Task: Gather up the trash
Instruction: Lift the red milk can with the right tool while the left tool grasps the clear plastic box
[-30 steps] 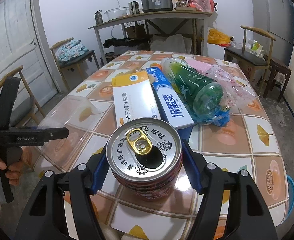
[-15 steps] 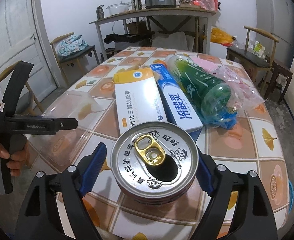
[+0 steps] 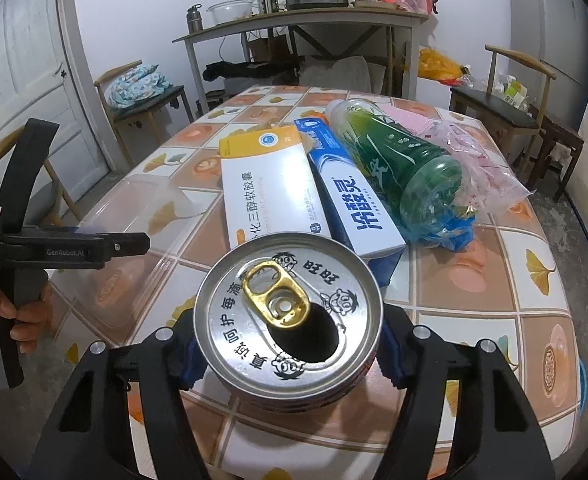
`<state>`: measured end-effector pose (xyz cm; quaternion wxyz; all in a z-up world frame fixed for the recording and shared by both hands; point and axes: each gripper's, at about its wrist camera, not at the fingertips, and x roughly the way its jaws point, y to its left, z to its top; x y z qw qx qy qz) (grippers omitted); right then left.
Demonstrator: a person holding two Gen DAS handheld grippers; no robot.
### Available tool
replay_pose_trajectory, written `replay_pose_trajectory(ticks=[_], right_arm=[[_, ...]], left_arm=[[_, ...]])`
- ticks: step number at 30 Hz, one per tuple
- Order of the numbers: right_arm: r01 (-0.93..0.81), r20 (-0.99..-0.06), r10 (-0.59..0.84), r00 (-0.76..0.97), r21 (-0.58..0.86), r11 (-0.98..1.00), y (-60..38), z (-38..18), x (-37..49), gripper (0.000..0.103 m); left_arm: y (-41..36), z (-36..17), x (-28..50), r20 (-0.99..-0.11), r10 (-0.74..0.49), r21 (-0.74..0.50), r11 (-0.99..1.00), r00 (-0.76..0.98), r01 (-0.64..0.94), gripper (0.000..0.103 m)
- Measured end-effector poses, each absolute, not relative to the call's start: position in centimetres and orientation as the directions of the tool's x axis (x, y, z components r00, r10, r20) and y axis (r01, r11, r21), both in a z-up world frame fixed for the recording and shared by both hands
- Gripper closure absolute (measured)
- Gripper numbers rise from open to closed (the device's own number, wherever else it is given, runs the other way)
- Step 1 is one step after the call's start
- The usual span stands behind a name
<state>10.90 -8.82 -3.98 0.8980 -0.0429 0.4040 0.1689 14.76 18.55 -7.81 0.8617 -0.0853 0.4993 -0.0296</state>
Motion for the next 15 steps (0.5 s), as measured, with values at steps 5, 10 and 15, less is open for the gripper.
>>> replay_pose_trajectory(ticks=[5,10,15], right_arm=[[-0.331,-0.731,0.279,0.623,0.077,0.940,-9.5,-3.8,10.8,0.038],[-0.329,-0.718,0.291,0.632,0.091,0.940,-10.0,-3.4,10.6,0.039],[-0.330,-0.705,0.303,0.641,0.103,0.938,-10.3,-3.0,10.3,0.039]], left_arm=[[18.9,-7.4,14.3,-0.843,-0.139,-0.196,0.979,0.519,-0.056,0.017],[19.5,-6.7,13.8,-0.831,-0.150,-0.224,0.972,0.536,-0.076,0.018],[19.6,-6.3,13.2,-0.820,-0.158,-0.241,0.967,0.550,-0.082,0.018]])
